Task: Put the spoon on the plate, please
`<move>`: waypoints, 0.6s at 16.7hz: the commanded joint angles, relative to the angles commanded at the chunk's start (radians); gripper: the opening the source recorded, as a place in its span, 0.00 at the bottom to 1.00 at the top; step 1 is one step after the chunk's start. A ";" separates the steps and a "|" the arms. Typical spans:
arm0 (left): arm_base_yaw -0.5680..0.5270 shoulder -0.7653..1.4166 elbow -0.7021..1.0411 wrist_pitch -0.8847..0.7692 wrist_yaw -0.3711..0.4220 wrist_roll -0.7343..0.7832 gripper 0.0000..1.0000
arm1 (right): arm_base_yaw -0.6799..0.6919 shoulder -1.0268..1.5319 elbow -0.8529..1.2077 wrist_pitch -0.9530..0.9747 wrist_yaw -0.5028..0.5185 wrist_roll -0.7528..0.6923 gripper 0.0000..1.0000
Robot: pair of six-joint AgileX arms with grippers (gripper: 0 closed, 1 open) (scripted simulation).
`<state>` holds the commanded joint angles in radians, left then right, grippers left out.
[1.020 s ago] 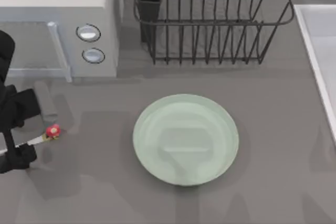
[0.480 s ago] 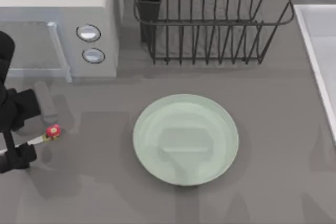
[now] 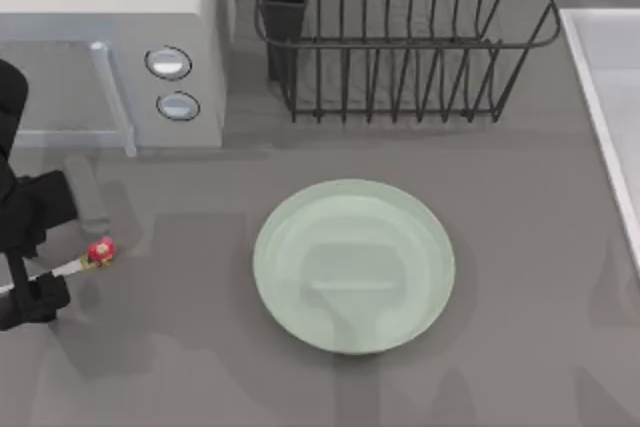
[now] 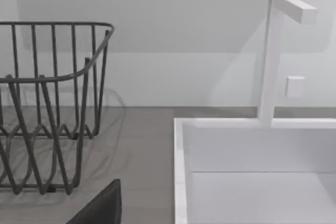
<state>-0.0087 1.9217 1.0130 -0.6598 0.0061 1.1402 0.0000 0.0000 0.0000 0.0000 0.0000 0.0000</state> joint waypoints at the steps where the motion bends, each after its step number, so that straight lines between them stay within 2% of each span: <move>1: 0.000 0.000 0.000 0.000 0.000 0.000 0.00 | 0.000 0.000 0.000 0.000 0.000 0.000 1.00; 7: 0.000 0.000 0.000 0.000 0.000 0.000 0.00 | 0.000 0.000 0.000 0.000 0.000 0.000 1.00; 8: 0.004 -0.064 0.016 -0.078 0.002 -0.014 0.00 | 0.000 0.000 0.000 0.000 0.000 0.000 1.00; 10: 0.003 -0.072 0.029 -0.090 0.002 -0.012 0.00 | 0.000 0.000 0.000 0.000 0.000 0.000 1.00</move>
<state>-0.0059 1.8495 1.0421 -0.7500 0.0083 1.1280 0.0000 0.0000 0.0000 0.0000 0.0000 0.0000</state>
